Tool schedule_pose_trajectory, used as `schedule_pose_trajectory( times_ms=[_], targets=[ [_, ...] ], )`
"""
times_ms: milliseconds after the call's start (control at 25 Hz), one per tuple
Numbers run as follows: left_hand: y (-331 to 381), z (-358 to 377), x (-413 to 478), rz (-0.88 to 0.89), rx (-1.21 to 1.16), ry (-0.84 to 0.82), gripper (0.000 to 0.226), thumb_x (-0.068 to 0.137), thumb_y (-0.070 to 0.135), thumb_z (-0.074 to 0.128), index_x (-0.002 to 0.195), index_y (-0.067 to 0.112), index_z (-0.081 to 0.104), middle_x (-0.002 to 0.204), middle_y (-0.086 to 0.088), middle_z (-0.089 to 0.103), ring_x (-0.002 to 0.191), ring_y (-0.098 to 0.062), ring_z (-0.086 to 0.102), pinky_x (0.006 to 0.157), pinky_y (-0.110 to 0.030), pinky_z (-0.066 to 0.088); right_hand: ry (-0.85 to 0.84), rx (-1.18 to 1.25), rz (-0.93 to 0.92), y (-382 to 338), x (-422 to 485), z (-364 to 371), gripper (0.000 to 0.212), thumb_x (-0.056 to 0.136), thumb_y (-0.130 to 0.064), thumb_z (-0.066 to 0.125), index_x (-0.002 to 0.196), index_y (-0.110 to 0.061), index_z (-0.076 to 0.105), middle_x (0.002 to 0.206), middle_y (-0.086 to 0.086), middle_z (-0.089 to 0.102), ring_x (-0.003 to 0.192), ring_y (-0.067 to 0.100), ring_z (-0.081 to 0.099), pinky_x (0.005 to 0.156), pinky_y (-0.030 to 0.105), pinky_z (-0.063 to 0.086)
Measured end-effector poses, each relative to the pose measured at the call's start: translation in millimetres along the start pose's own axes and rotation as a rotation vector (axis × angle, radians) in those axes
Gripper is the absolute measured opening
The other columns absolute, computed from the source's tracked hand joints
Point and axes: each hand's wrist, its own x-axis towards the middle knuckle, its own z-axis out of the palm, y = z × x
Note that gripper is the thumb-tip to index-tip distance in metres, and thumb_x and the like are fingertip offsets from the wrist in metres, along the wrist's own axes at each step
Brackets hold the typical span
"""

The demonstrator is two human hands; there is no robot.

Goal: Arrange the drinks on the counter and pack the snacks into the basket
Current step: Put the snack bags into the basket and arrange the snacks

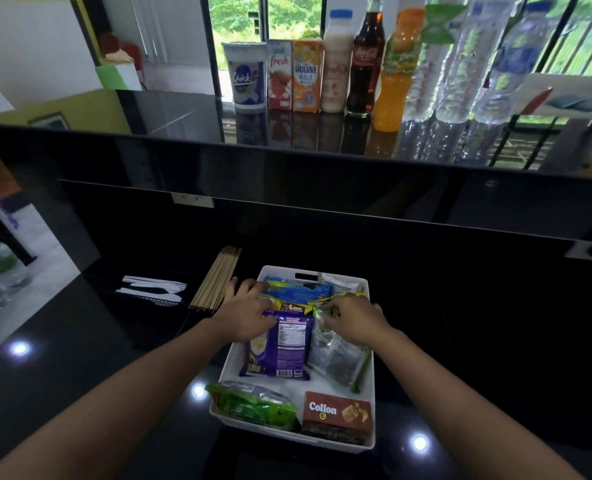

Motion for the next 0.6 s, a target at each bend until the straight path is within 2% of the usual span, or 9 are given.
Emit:
schedule_pose_trajectory(
  times_ms=[80, 160, 240, 320, 480, 600],
  targets=[
    [-1.2, -1.8, -1.1, 0.005, -0.022, 0.063, 0.039, 0.084, 0.050, 0.037, 0.097, 0.032, 0.069, 0.141, 0.006, 0.043, 0.131, -0.017, 0.026, 0.109, -0.052, 0.012, 0.102, 0.023, 0.004, 3.6, 4.4, -3.5, 0.038, 0.092, -0.043, 0.053, 0.124, -0.025, 0.060, 0.128, 0.003, 0.057, 0.121, 0.026, 0.049, 0.097, 0.039, 0.041],
    [-1.3, -1.5, -1.9, 0.021, -0.004, 0.097, 0.036, 0.085, 0.046, 0.038, 0.090, 0.030, 0.070, 0.135, 0.008, 0.050, 0.127, -0.015, 0.034, 0.109, -0.049, 0.015, 0.167, -0.051, 0.004, 7.3, 9.7, -5.5, 0.039, 0.094, -0.029, 0.050, 0.132, -0.023, 0.053, 0.134, 0.005, 0.050, 0.124, 0.028, 0.042, 0.099, 0.040, 0.039],
    [-0.5, -0.2, -1.6, 0.046, 0.016, 0.101, 0.034, 0.086, 0.042, 0.040, 0.091, 0.028, 0.070, 0.130, 0.009, 0.055, 0.125, -0.014, 0.038, 0.109, -0.045, 0.017, 0.115, -0.155, -0.011, 11.1, 14.1, -4.9, 0.045, 0.093, -0.017, 0.045, 0.138, -0.023, 0.047, 0.138, 0.005, 0.046, 0.126, 0.028, 0.036, 0.101, 0.040, 0.035],
    [-1.4, 1.4, -0.9, 0.057, 0.013, 0.084, 0.032, 0.087, 0.040, 0.041, 0.091, 0.027, 0.069, 0.126, 0.010, 0.057, 0.122, -0.014, 0.040, 0.106, -0.041, 0.022, 0.037, -0.211, -0.016, 13.7, 15.6, -1.9, 0.048, 0.093, -0.012, 0.041, 0.139, -0.024, 0.045, 0.137, 0.006, 0.047, 0.127, 0.029, 0.033, 0.102, 0.041, 0.033],
    [-5.2, 4.4, 0.6, 0.062, -0.014, 0.079, 0.029, 0.090, 0.038, 0.039, 0.094, 0.023, 0.065, 0.119, 0.008, 0.057, 0.118, -0.016, 0.044, 0.099, -0.035, 0.031, 0.007, -0.230, 0.008, 15.8, 18.2, 2.4, 0.047, 0.096, -0.015, 0.038, 0.142, -0.024, 0.041, 0.141, 0.010, 0.047, 0.136, 0.030, 0.028, 0.105, 0.043, 0.029],
    [-4.3, 7.8, 4.9, 0.048, -0.035, 0.071, 0.027, 0.090, 0.033, 0.042, 0.102, 0.022, 0.063, 0.122, 0.006, 0.055, 0.120, -0.017, 0.043, 0.100, -0.035, 0.031, -0.082, -0.189, 0.057, 15.4, 17.0, 7.3, 0.052, 0.098, -0.019, 0.040, 0.148, -0.025, 0.032, 0.149, 0.011, 0.039, 0.143, 0.030, 0.020, 0.111, 0.045, 0.024]
  ],
)
